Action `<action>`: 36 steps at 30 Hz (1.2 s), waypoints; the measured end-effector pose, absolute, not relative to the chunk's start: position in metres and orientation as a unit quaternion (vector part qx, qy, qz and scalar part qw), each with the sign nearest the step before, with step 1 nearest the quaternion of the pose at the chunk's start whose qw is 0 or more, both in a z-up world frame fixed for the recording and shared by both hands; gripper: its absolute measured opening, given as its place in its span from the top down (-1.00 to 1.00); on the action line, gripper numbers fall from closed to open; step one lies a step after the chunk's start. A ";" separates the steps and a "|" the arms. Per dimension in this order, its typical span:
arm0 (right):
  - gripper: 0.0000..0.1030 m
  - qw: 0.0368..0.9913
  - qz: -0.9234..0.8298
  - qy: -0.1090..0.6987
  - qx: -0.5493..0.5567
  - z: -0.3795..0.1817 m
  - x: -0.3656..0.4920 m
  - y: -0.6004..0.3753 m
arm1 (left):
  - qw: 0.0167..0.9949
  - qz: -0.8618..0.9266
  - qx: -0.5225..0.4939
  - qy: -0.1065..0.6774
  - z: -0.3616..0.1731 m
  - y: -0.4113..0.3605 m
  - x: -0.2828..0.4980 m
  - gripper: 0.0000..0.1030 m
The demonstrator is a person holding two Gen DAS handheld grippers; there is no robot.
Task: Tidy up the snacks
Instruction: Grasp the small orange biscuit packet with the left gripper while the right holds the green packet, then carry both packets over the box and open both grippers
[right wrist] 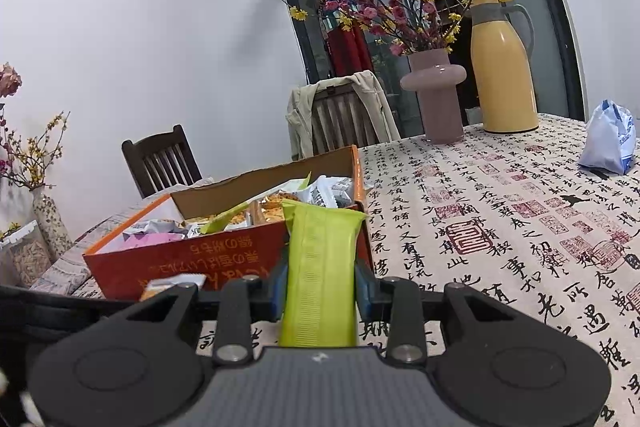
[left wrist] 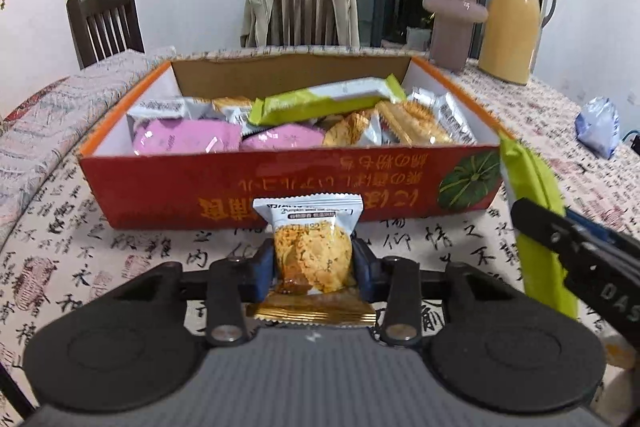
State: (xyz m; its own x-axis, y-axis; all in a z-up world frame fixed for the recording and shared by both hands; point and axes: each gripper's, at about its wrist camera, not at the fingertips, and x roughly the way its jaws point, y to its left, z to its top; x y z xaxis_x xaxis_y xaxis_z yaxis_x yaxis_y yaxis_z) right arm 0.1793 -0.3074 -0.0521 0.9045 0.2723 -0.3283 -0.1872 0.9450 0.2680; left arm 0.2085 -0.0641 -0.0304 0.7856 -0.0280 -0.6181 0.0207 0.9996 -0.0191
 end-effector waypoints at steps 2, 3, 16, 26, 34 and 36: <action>0.37 0.969 0.119 0.184 0.112 -0.050 0.178 -0.307 | 0.949 -0.019 -0.009 0.316 -0.022 -0.061 0.202 0.21; 0.37 0.969 0.120 0.185 0.111 -0.049 0.176 -0.306 | 0.950 -0.022 -0.009 0.310 -0.018 -0.061 0.201 0.21; 0.37 0.977 0.141 0.126 0.095 0.005 0.170 -0.289 | 0.972 -0.018 -0.014 0.233 0.036 -0.040 0.192 0.21; 0.37 0.981 0.143 0.105 0.084 0.040 0.207 -0.264 | 0.981 0.007 -0.026 0.192 0.067 -0.016 0.212 0.21; 0.37 0.981 0.142 0.106 0.078 0.050 0.243 -0.241 | 0.982 0.023 -0.043 0.183 0.074 0.002 0.242 0.21; 0.37 0.981 0.140 0.107 0.077 0.050 0.253 -0.237 | 0.982 0.027 -0.047 0.183 0.074 0.005 0.249 0.21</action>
